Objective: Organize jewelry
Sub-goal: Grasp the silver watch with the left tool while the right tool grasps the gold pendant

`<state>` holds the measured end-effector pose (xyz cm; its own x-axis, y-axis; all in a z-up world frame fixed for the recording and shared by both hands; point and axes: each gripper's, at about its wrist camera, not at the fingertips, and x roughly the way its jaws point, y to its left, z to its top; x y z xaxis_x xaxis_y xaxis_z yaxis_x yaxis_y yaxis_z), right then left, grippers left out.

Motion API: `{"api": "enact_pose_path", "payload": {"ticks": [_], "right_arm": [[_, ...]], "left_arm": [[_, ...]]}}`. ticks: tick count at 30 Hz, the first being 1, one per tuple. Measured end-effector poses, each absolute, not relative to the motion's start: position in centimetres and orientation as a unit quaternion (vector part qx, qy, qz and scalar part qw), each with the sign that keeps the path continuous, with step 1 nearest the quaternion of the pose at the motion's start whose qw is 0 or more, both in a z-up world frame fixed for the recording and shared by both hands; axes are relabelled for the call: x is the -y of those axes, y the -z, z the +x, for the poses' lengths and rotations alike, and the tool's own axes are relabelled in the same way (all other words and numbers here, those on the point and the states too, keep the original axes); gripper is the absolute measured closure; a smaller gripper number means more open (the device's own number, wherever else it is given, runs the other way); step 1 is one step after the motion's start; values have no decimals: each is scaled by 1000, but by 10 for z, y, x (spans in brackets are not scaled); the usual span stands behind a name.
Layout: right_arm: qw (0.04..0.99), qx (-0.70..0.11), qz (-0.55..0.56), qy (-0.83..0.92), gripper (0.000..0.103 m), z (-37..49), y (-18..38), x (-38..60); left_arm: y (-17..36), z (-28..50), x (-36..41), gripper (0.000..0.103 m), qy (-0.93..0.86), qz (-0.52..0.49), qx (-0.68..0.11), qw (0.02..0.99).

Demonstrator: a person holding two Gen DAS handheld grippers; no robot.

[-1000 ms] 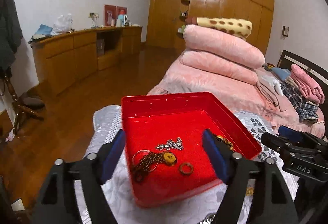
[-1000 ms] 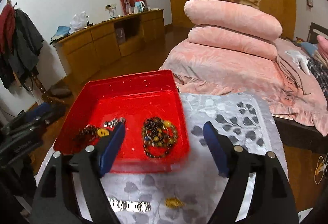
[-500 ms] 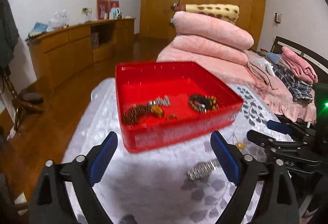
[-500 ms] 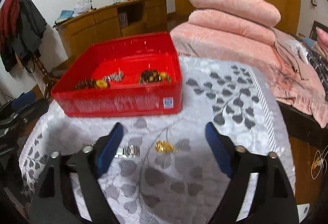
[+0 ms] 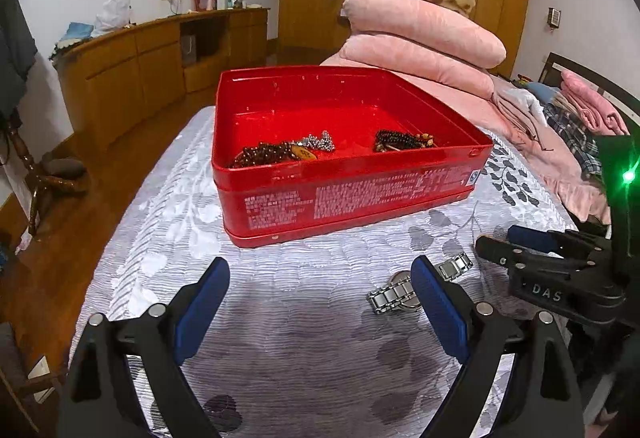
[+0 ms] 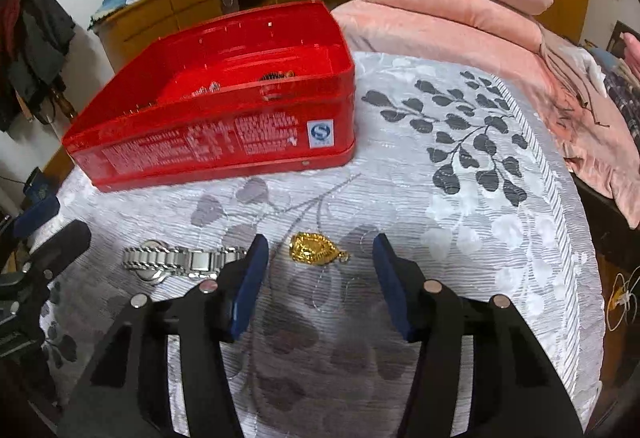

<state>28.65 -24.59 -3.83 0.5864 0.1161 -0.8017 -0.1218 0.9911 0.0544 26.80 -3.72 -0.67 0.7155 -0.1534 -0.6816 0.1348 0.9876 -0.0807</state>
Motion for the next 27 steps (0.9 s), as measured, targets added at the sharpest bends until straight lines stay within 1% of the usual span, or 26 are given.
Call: {"api": "enact_pose_path", "payload": {"ticks": [3, 7, 12, 13, 18, 27], "right_arm": [[889, -453, -13, -66, 52, 288, 41, 243], [889, -454, -14, -65, 55, 291, 41, 243], [890, -451, -25, -67, 72, 289, 41, 239], [890, -450, -27, -67, 73, 289, 41, 238], [891, -448, -29, -64, 74, 285, 40, 239], [894, -447, 18, -23, 74, 273, 38, 278]], "left_arm": [[9, 270, 37, 13, 80, -14, -373, 924], [11, 271, 36, 13, 83, -18, -377, 922], [12, 273, 35, 13, 81, -23, -381, 921], [12, 273, 34, 13, 80, -23, -381, 921], [13, 272, 36, 13, 84, -20, -381, 920], [15, 272, 64, 13, 132, 5, -393, 910]]}}
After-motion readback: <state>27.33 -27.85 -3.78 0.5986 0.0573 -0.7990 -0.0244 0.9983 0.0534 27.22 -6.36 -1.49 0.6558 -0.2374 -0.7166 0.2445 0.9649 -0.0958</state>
